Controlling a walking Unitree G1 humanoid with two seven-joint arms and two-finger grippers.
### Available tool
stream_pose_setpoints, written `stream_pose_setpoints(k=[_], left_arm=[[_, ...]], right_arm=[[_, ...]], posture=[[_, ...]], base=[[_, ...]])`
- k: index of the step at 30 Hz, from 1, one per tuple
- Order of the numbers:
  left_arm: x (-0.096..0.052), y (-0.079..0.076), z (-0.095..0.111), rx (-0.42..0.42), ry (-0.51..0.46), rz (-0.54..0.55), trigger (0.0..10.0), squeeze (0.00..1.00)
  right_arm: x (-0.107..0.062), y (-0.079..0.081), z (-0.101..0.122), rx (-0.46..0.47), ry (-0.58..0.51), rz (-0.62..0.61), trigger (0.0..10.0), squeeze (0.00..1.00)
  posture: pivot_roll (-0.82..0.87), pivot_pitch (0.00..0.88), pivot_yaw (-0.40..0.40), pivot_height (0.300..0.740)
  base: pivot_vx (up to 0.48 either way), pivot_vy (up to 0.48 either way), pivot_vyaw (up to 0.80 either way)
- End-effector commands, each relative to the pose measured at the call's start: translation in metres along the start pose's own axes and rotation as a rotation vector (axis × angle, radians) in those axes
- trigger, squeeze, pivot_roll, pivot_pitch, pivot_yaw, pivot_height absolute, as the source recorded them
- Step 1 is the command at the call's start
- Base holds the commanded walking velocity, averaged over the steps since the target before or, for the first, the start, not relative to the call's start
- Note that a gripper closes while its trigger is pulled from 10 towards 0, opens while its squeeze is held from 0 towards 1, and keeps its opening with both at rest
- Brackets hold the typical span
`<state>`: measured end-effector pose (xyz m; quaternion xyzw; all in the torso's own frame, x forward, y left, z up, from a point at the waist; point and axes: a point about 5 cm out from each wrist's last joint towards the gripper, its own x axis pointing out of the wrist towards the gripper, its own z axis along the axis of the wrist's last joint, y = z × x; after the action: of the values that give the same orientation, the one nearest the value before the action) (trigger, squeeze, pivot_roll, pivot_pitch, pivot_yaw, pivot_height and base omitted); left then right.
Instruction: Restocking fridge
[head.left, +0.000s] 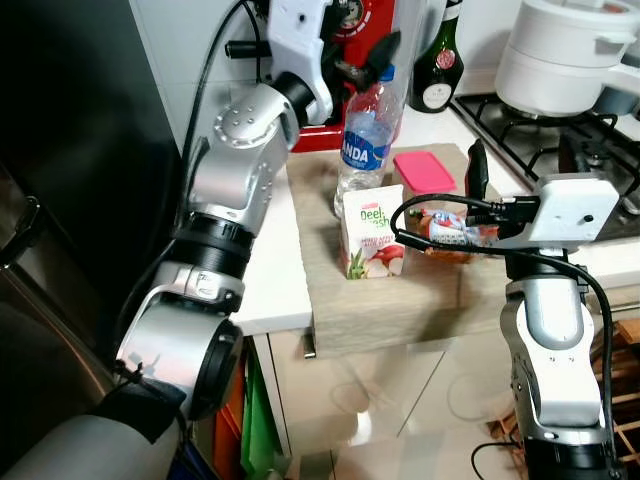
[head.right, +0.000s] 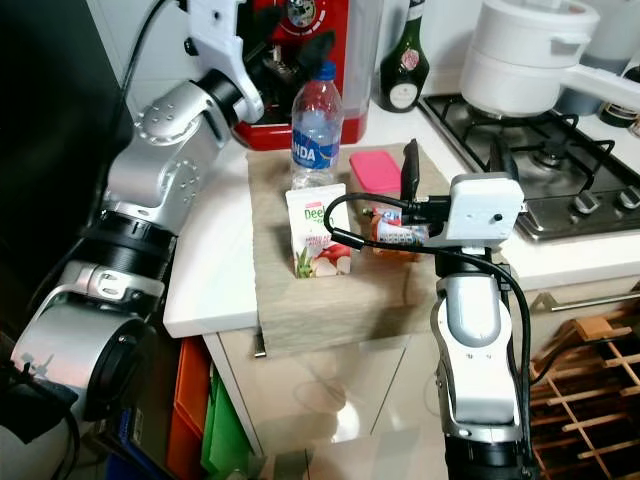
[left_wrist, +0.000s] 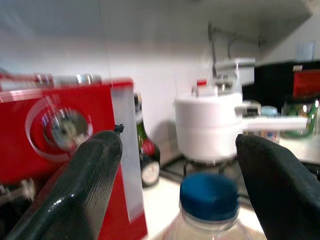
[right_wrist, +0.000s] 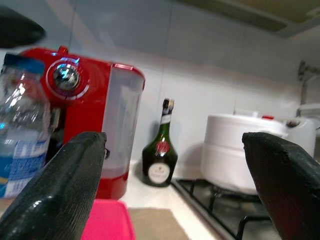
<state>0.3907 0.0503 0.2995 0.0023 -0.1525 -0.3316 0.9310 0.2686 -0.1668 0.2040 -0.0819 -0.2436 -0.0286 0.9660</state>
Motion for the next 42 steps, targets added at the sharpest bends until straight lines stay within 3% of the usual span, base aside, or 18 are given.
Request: stream_pose_setpoints(k=[1, 16, 21, 24, 25, 26, 27, 33, 39, 42], left_arm=[[0.004, 0.001, 0.000, 0.002, 0.012, 0.012, 10.0, 0.00], [0.019, -0.006, -0.009, -0.055, 0.092, -0.001, 10.0, 0.00], [0.019, -0.009, -0.025, -0.180, 0.216, -0.022, 10.0, 0.00], [0.017, -0.009, -0.032, -0.207, 0.250, -0.023, 10.0, 0.00], [0.016, -0.009, -0.034, -0.213, 0.259, -0.018, 8.7, 0.00], [0.016, -0.009, -0.035, -0.218, 0.264, -0.014, 6.2, 0.00], [0.016, -0.010, -0.036, -0.214, 0.272, -0.023, 0.0, 0.00], [0.015, -0.009, -0.035, -0.185, 0.280, -0.038, 0.0, 0.00], [0.011, -0.003, -0.030, -0.083, 0.262, -0.045, 0.0, 0.00], [0.009, -0.003, -0.030, -0.076, 0.259, -0.054, 0.0, 0.00]], right_arm=[[0.000, 0.000, -0.002, 0.009, 0.019, 0.006, 10.0, 0.00], [-0.004, 0.004, -0.004, 0.019, 0.041, 0.016, 10.0, 0.00], [-0.003, 0.003, -0.005, 0.015, 0.045, 0.019, 10.0, 0.00], [-0.002, 0.003, -0.006, 0.014, 0.046, 0.022, 10.0, 0.00], [-0.001, 0.004, -0.006, 0.013, 0.045, 0.025, 10.0, 0.00], [-0.001, 0.004, -0.006, 0.013, 0.044, 0.027, 10.0, 0.00], [0.000, 0.003, -0.006, 0.013, 0.043, 0.027, 10.0, 0.00], [0.004, 0.006, -0.007, 0.022, 0.037, 0.035, 10.0, 0.00], [0.009, 0.012, -0.008, 0.042, 0.036, 0.051, 10.0, 0.00], [0.010, 0.014, -0.009, 0.048, 0.036, 0.057, 10.0, 0.00]], posture=[[-0.10, 0.000, 0.047, 0.740], [-0.10, 0.000, 0.053, 0.740], [-0.11, 0.000, 0.048, 0.740], [-0.11, 0.000, 0.045, 0.740], [-0.10, 0.000, 0.044, 0.740], [-0.10, 0.000, 0.043, 0.740], [-0.10, 0.000, 0.042, 0.740], [-0.08, 0.000, 0.032, 0.740], [-0.04, 0.000, 0.016, 0.740], [-0.03, 0.000, 0.013, 0.740]], base=[[0.000, 0.000, 0.00], [0.000, 0.000, 0.00], [0.000, 0.000, 0.00], [0.000, 0.000, 0.00], [0.000, 0.000, 0.00], [0.000, 0.000, 0.00], [0.000, 0.000, 0.00], [0.000, 0.000, 0.00], [0.000, 0.000, 0.00], [0.000, 0.000, 0.00]])
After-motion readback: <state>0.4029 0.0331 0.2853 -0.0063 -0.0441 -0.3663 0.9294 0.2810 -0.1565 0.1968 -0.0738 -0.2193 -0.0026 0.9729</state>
